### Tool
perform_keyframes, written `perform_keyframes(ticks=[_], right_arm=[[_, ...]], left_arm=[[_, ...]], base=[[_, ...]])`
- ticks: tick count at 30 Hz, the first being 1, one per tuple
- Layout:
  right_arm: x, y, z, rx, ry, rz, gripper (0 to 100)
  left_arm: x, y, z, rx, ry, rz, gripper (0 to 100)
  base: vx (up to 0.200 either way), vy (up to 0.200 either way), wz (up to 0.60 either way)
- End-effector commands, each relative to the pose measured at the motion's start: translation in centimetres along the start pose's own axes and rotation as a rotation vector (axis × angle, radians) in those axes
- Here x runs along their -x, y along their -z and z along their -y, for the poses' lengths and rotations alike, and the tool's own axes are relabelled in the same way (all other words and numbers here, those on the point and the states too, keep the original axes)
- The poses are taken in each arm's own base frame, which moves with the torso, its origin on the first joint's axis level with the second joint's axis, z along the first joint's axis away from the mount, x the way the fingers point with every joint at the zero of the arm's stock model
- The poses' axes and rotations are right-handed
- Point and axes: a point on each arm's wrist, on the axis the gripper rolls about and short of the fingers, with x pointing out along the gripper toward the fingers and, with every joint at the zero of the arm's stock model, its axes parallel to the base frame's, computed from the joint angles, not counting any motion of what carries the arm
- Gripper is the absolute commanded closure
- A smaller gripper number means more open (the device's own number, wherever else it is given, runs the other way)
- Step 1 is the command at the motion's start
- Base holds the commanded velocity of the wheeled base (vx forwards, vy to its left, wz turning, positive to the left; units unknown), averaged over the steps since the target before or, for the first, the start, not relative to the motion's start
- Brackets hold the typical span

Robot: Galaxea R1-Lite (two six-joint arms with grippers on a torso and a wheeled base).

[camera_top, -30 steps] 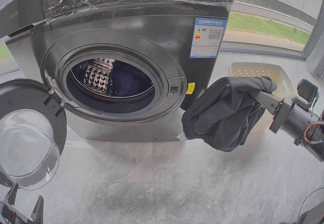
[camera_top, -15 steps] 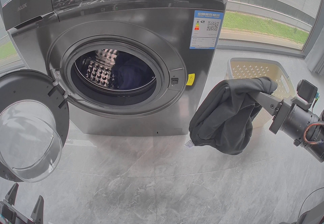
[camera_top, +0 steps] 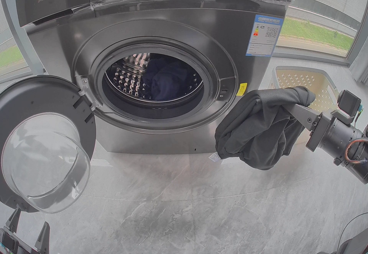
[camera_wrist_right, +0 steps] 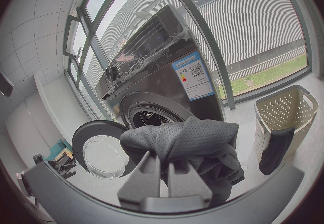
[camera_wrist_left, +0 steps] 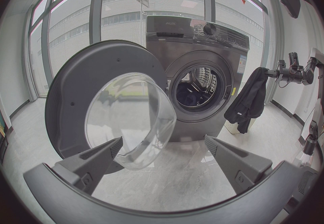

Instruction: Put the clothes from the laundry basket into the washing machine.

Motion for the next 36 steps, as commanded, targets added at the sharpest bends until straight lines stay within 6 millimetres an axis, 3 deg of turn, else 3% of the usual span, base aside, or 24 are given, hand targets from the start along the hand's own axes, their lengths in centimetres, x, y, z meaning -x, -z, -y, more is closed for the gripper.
perform_keyframes(ticks=[1, 17, 22, 31, 36], right_arm=[[0.0, 0.0, 0.0, 0.0, 0.0, -0.001, 100], [-0.1, 0.9, 0.1, -0.001, 0.002, -0.039, 100], [-1.1, 2.6, 0.2, -0.005, 0.006, -0.106, 100], [-1.4, 2.3, -0.4, -0.006, -0.021, -0.093, 100], [-2.6, 2.8, -1.4, -0.015, -0.06, -0.116, 100]], left_arm=[[0.0, 0.4, 0.0, 0.001, 0.0, 0.0, 0], [0.0, 0.4, 0.0, -0.002, 0.0, 0.0, 0], [0.0, 0.4, 0.0, 0.003, -0.003, 0.0, 0], [0.0, 0.4, 0.0, -0.002, -0.003, 0.0, 0], [0.0, 0.5, 0.0, -0.028, -0.003, 0.001, 0]], base=[[0.0, 0.2, 0.0], [0.0, 0.0, 0.0], [0.0, 0.0, 0.0], [0.0, -0.2, 0.0], [0.0, 0.0, 0.0]])
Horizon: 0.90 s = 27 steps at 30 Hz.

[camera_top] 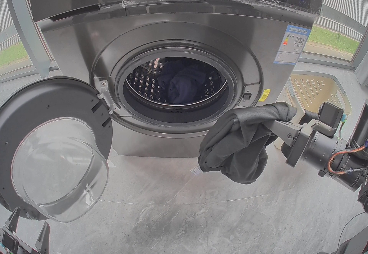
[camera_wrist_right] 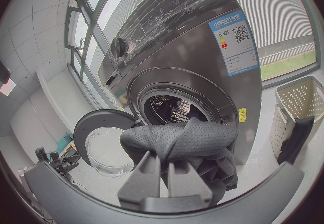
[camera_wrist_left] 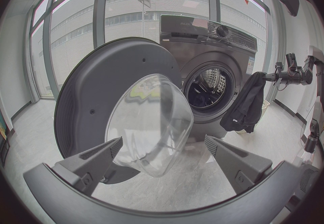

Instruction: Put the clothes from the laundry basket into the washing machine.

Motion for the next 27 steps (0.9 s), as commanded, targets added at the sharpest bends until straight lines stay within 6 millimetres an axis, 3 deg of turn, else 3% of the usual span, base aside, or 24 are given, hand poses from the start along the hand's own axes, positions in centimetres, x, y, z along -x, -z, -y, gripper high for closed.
perform_keyframes(ticks=[1, 10, 17, 19, 20, 21, 24, 27], right_arm=[[-1.6, 0.6, -0.6, -0.004, -0.024, -0.027, 100], [-5.5, 0.6, -2.4, -0.007, -0.067, 0.037, 100], [-7.1, 0.8, -2.8, -0.012, -0.086, 0.084, 100], [-7.2, 0.8, -2.8, -0.012, -0.086, 0.085, 100], [-7.2, 0.9, -2.9, -0.012, -0.091, 0.083, 100], [-7.4, 1.0, -3.0, -0.014, -0.095, 0.081, 100], [-8.0, 1.2, -3.3, -0.016, -0.105, 0.078, 100], [-8.6, 1.6, -3.9, -0.019, -0.123, 0.072, 100]], left_arm=[[0.0, 0.5, 0.0, -0.022, -0.003, 0.003, 0], [0.0, 0.5, 0.0, -0.03, -0.001, 0.005, 0], [0.1, 0.1, 0.0, -0.044, 0.009, 0.028, 0], [0.3, -0.9, 0.1, -0.043, 0.023, 0.082, 0], [1.5, -5.0, 0.4, -0.05, 0.092, 0.23, 0], [1.7, -7.2, 0.6, -0.06, 0.167, 0.244, 0], [0.3, -8.6, 1.0, -0.06, 0.35, 0.132, 0], [-3.7, -8.7, 1.2, -0.028, 0.511, -0.089, 0]], base=[[0.0, 0.0, 0.0], [0.0, 0.0, 0.0], [0.0, 0.0, 0.0], [0.0, 0.0, 0.0], [0.0, 0.0, 0.0], [0.0, 0.0, 0.0], [0.0, 0.0, 0.0], [0.0, 0.0, 0.0]])
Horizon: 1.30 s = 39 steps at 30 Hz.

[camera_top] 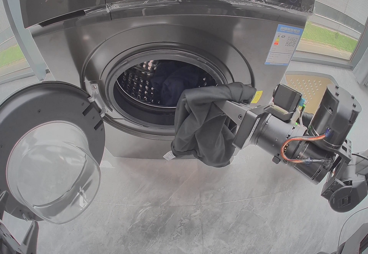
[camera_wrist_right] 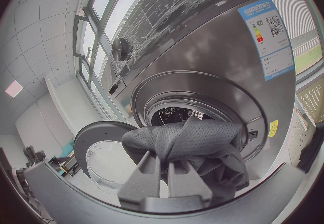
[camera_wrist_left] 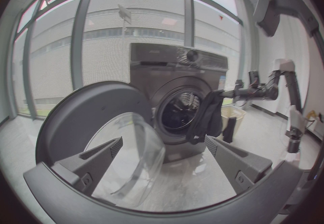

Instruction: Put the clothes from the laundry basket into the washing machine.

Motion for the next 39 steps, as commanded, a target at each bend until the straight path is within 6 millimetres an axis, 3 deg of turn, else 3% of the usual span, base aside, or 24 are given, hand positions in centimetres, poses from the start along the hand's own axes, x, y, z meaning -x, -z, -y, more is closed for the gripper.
perform_keyframes(ticks=[1, 8, 17, 28, 39], right_arm=[[-1.6, 1.1, -0.8, -0.008, -0.029, -0.014, 100], [-3.5, 0.9, -1.3, -0.017, -0.069, 0.088, 100], [-3.4, 1.1, -1.7, -0.038, -0.079, 0.088, 100], [-3.1, 1.6, -1.7, -0.037, -0.073, 0.065, 100], [-3.4, 2.2, -1.8, -0.036, -0.033, 0.056, 100]], left_arm=[[-6.3, -2.8, -0.9, 0.093, 0.338, -0.267, 0], [-13.7, -1.2, -0.7, 0.12, 0.6, -0.392, 0], [-19.3, 2.2, 1.3, 0.136, 0.714, -0.512, 0], [-24.1, 4.6, 3.1, 0.138, 0.776, -0.52, 0], [-26.4, 5.5, 4.3, 0.168, 0.8, -0.551, 0]], base=[[0.0, 0.0, 0.0], [0.0, 0.0, 0.0], [0.0, 0.0, 0.0], [0.0, 0.0, 0.0], [0.0, 0.0, 0.0]])
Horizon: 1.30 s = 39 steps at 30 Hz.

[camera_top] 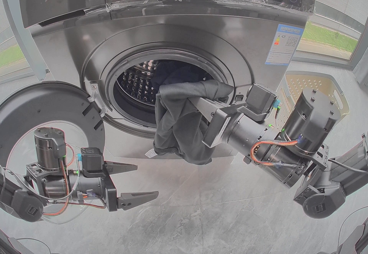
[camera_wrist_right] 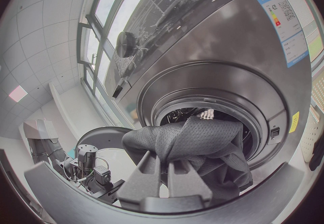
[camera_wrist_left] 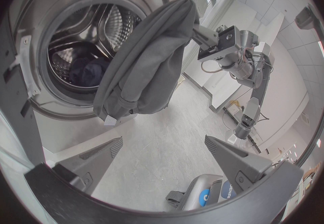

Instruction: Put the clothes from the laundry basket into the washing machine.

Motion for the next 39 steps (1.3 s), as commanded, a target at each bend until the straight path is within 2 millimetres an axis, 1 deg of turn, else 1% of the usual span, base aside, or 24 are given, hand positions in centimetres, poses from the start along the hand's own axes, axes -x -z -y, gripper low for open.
perform_keyframes(ticks=[1, 8, 14, 15, 16, 20, 26, 35, 39], right_arm=[[-0.1, 0.4, -0.3, 0.0, 0.012, -0.01, 100], [-0.1, 0.5, -0.2, -0.001, 0.014, -0.01, 100], [-0.2, 0.5, -0.3, -0.001, 0.012, -0.005, 100], [-0.2, 0.5, -0.3, -0.001, 0.012, -0.005, 100], [-0.1, 0.5, -0.3, -0.001, 0.011, -0.007, 100], [-0.1, 0.6, -0.5, -0.002, 0.006, -0.009, 100], [0.0, 0.7, -0.9, -0.005, -0.006, -0.011, 100], [0.0, 0.7, -1.0, -0.006, -0.008, -0.012, 100], [0.0, 0.7, -1.0, -0.006, -0.008, -0.01, 100]], left_arm=[[-1.8, 0.7, -1.0, 0.03, 0.009, -0.047, 0], [-3.1, 0.9, -2.0, 0.034, -0.023, -0.057, 0], [-4.9, 1.4, -3.4, 0.032, -0.037, -0.047, 0], [-4.9, 1.4, -3.4, 0.032, -0.037, -0.047, 0], [-5.4, 1.6, -3.9, 0.034, -0.05, -0.05, 0], [-6.6, 1.4, -4.8, 0.048, -0.077, -0.024, 0], [-7.9, 0.8, -5.6, 0.066, -0.095, 0.035, 0], [-9.5, 1.3, -6.9, 0.066, -0.114, 0.041, 0], [-9.8, 0.9, -6.9, 0.061, -0.108, 0.057, 0]], base=[[0.0, 0.0, 0.0], [0.0, 0.0, 0.0], [0.0, 0.0, 0.0], [0.0, 0.0, 0.0], [0.0, 0.0, 0.0], [0.0, 0.0, 0.0], [0.0, 0.0, 0.0], [0.0, 0.0, 0.0], [0.0, 0.0, 0.0]])
